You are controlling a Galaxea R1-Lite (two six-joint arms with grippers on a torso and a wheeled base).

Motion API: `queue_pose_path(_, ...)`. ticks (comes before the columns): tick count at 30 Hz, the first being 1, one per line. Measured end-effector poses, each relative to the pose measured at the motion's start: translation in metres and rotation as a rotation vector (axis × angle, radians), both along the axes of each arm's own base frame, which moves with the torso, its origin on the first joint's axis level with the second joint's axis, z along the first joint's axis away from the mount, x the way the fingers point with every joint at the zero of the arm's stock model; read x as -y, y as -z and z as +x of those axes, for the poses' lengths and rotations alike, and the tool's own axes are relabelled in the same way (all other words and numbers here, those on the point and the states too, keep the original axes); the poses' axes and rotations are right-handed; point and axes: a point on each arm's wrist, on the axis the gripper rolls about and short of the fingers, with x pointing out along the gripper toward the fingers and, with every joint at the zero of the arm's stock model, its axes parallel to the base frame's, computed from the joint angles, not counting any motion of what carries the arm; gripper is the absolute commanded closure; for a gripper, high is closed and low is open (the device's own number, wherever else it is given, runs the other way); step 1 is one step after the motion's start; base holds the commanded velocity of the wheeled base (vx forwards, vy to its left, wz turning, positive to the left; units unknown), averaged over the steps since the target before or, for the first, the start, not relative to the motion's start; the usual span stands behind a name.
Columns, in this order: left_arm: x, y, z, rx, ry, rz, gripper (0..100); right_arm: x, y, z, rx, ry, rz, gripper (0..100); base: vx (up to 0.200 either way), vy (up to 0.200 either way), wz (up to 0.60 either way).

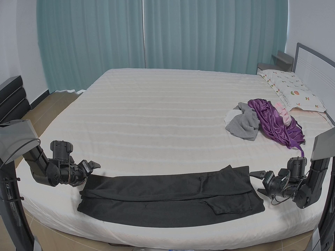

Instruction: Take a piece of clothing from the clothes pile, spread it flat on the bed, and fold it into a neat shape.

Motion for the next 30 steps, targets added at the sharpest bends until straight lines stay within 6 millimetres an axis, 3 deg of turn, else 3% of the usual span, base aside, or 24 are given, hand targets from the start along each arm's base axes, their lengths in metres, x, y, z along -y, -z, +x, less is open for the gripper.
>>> queue_pose_path(5, 0.0012, 0.0024, 0.0003, -0.006, 0.003, 0.0, 0, 0.0001, 0.0014, 0.0, -0.006, 0.002, 0.004, 0, 0.0, 0.0, 0.0)
queue_pose_path(6, 0.0012, 0.0027, 0.0003, -0.007, 0.003, 0.0, 100, 0.0001, 0.0015, -0.0002, -0.007, 0.001, 0.004, 0, 0.0, 0.0, 0.0)
queue_pose_path(30, -0.008, 0.0018, 0.0056, 0.011, -0.067, -0.027, 100, -0.0012, 0.0032, -0.0017, 0.002, -0.004, 0.003, 0, 0.0, 0.0, 0.0)
